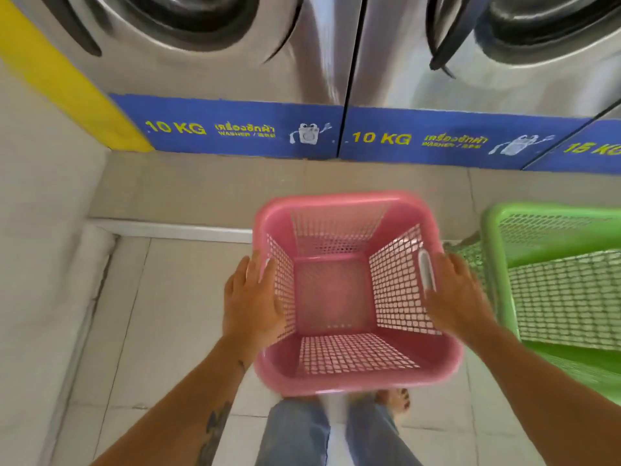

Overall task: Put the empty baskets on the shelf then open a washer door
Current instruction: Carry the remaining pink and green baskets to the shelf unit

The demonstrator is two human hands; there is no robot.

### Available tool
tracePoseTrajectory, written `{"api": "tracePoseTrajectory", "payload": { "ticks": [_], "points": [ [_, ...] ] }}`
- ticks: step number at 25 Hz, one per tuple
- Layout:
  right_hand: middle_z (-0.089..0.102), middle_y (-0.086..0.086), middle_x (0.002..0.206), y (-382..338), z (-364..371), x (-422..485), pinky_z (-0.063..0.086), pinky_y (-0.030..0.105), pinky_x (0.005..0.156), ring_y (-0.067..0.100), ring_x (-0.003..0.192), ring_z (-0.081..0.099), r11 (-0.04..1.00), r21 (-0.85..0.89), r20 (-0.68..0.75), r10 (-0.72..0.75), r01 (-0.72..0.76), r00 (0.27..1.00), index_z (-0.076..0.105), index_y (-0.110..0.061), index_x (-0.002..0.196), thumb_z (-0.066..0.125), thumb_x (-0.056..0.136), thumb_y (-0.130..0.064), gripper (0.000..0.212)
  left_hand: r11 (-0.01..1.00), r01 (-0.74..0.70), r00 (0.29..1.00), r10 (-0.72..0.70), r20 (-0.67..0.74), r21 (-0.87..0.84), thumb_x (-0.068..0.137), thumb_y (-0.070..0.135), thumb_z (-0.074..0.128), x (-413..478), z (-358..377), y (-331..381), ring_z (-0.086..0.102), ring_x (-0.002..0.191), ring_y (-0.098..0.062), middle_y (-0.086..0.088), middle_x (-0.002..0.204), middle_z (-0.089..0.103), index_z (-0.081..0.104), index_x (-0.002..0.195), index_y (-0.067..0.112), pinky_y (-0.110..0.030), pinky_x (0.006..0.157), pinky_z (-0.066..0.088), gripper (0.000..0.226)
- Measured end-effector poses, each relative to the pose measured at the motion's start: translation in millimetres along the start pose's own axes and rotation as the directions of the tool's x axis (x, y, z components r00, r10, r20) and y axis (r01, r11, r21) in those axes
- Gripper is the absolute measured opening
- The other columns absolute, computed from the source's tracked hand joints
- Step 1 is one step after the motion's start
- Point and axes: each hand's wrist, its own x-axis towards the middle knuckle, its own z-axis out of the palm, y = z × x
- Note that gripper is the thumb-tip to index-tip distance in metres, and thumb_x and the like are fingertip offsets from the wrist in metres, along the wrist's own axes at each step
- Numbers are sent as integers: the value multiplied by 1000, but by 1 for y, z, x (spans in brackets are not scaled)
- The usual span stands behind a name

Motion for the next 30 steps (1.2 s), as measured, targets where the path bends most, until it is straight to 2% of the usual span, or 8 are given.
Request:
{"api": "tracePoseTrajectory", "payload": {
  "ticks": [5,8,12,14,18,24,28,30],
  "points": [
    [18,17,155,25,73,53,42,59,98,47,133,28,990,-143,-120,-32,15,992,23,-13,146,56,78,-3,76,999,40,999,-40,13,20,79,36,66,33,80,-28,9,148,-35,-14,162,2,9,153,20,-54,116,25,95],
    [16,16,154,39,80,63,51,59,84,49,127,32,974,-226,-104,-47,23,993,19,-9,148,60,75,1,84,999,36,998,-35,44,-24,77,35,71,36,89,-31,12,148,-33,-14,162,-3,9,153,17,-53,110,37,100],
    [18,9,154,35,46,58,53,56,83,42,127,39,972,-225,-68,-80,63,994,16,-12,150,66,75,-6,90,989,54,999,-52,14,-139,82,21,67,28,53,-27,22,146,-29,-6,163,-2,9,154,19,-45,94,54,93],
    [21,10,154,27,15,51,54,53,85,40,127,42,972,-211,-91,-122,100,988,18,-13,150,64,75,-5,89,976,80,996,-84,-11,-202,85,16,64,20,20,-23,30,143,-27,-1,164,-2,6,155,24,-39,89,56,91],
    [30,2,153,5,-55,19,51,48,90,35,121,51,959,-199,-85,-224,204,971,28,-19,147,56,66,-7,86,953,172,983,-183,-20,-249,84,7,62,-21,-49,-14,55,123,-26,4,164,-1,3,154,34,-30,67,59,95],
    [21,-3,160,-8,-139,-68,46,44,101,31,132,43,916,-125,-89,-393,381,915,25,-21,150,54,75,-5,82,888,349,911,-397,-114,-300,73,5,57,-144,-131,22,55,123,-30,7,161,19,26,149,34,-43,83,55,87],
    [16,-3,162,1,-167,-128,41,43,104,29,137,35,843,-119,-95,-535,524,840,19,-19,153,54,83,-9,80,831,437,804,-532,-266,-344,75,7,57,-248,-163,70,51,127,-30,1,155,32,39,144,25,-44,93,49,74],
    [17,2,162,1,-177,-157,37,41,107,29,140,33,800,-101,-99,-600,592,794,19,-15,153,58,82,-8,81,805,459,759,-575,-305,-376,76,11,56,-301,-176,88,48,130,-29,3,155,31,37,145,27,-43,96,48,73]
  ]
}}
